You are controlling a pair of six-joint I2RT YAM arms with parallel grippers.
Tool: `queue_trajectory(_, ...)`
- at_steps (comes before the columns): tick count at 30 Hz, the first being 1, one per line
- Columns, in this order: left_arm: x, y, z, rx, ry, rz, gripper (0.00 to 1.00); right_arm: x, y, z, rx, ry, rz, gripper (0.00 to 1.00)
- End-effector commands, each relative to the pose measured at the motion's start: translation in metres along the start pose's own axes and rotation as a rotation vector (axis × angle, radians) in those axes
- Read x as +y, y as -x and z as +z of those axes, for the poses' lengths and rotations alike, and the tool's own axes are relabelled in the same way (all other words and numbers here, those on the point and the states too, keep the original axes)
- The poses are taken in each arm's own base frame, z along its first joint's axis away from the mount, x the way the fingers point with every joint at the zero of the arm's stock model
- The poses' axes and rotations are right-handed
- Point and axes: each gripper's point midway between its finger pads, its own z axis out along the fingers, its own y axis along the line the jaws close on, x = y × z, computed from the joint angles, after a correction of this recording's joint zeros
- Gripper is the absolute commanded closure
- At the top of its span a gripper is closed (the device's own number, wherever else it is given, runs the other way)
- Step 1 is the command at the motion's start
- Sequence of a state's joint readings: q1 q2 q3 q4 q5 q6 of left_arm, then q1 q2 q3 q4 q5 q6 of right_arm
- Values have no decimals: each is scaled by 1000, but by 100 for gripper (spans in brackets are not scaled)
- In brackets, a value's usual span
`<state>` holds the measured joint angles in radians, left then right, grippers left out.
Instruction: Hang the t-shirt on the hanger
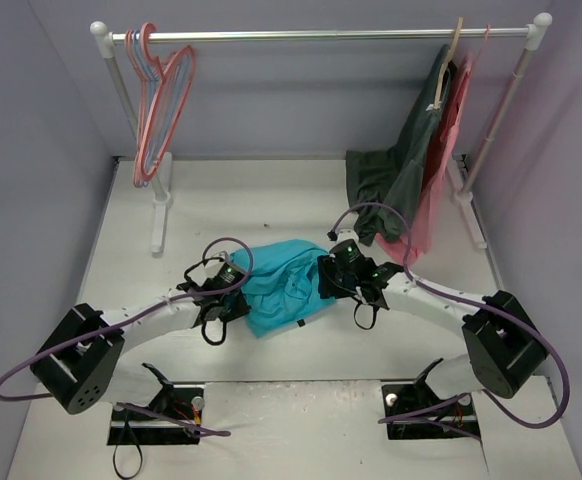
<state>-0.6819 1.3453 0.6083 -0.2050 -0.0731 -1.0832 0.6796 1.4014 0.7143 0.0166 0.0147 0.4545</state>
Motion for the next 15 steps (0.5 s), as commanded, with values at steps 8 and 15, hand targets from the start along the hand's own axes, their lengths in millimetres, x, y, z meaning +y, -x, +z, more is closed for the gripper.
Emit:
queue_trajectory(8, 4, 8, -18, -42, 11, 19, 100, 5, 31, 21, -98, 32, -1, 61)
queue_trajectory(15, 2, 24, -36, -80, 22, 75, 100, 22, 66, 8, -192, 88, -53, 100)
